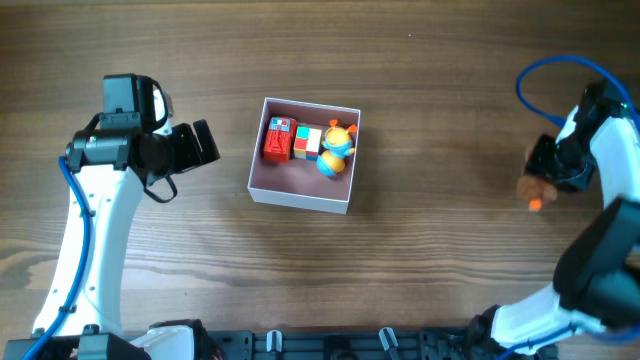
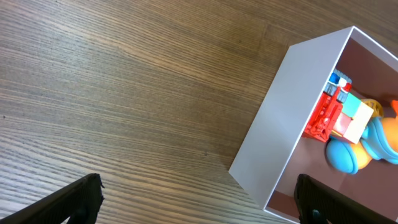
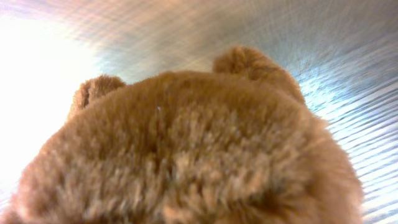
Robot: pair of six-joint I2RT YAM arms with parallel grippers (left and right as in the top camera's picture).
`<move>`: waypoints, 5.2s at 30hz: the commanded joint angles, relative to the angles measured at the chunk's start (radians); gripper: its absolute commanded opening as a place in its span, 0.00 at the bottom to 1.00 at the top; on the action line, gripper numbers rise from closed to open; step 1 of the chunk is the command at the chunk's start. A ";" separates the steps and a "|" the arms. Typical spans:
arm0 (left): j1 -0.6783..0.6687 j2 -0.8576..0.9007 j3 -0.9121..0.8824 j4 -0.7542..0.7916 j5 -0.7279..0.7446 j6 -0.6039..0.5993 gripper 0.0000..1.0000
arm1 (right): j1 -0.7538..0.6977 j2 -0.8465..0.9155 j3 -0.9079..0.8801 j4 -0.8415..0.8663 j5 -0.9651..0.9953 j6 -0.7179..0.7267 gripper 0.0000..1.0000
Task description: Pack container
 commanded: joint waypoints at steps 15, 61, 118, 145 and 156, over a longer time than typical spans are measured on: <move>0.003 0.000 -0.005 -0.011 0.012 0.024 1.00 | 0.958 -0.362 0.035 0.245 -0.093 -0.225 0.04; 0.003 0.000 -0.005 -0.012 0.012 0.024 1.00 | 1.164 0.055 0.035 0.406 -0.132 -0.490 0.87; -0.095 -1.086 -0.381 -0.009 -0.044 0.282 1.00 | 0.491 -1.382 -0.770 0.214 0.162 0.399 1.00; -0.095 -1.086 -0.381 -0.099 -0.041 0.282 1.00 | 0.491 -1.598 -0.907 0.467 -0.126 -0.076 1.00; -0.095 -1.086 -0.381 -0.099 -0.041 0.282 1.00 | 0.491 -1.757 -1.291 1.224 -0.042 -0.121 1.00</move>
